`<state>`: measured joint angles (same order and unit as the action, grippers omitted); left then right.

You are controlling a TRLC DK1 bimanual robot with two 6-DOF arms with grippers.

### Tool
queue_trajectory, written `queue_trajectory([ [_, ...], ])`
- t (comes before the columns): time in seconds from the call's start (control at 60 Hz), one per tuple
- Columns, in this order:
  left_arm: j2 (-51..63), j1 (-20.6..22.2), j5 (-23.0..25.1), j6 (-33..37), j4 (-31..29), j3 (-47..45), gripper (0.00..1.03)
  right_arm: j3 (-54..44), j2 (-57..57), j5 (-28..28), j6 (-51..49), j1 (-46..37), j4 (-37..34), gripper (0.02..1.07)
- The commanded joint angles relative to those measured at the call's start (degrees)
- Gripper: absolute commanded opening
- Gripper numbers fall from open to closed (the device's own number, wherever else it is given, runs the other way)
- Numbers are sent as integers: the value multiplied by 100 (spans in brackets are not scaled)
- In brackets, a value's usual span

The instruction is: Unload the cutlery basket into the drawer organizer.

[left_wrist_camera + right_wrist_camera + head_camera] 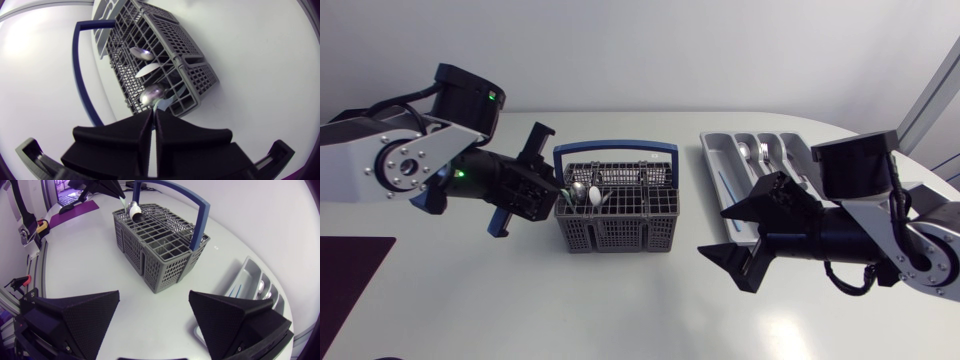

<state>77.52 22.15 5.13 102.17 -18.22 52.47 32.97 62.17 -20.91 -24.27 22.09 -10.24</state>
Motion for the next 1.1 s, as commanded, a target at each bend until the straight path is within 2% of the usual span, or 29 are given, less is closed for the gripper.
queue_trajectory([
  [0.0, -307, -79, 59, 260, -103, 115, 4, -133, -135, 43, 1, 112, -57, 102],
  [0.283, -1010, -97, 252, 163, -419, 88, 4, -151, -504, 350, 107, 419, -259, 102],
  [0.55, -1687, -150, 243, 110, -1008, 185, 4, -151, -953, 570, 160, 569, -488, 102],
  [0.7, -1872, -203, 243, -180, -1351, 466, 4, -186, -1295, 887, 168, 744, -540, 102],
  [0.767, -1951, -176, 270, -479, -1544, 677, 4, -195, -1497, 948, 168, 753, -567, 102],
  [0.9, -1810, -27, 358, -1656, -1887, 1407, 3, -221, -1919, 1106, 151, 753, -567, 102],
  [1.083, -1256, 474, 349, -3687, -2107, 1995, 3, -274, -2455, 1379, 98, 824, -497, 102],
])
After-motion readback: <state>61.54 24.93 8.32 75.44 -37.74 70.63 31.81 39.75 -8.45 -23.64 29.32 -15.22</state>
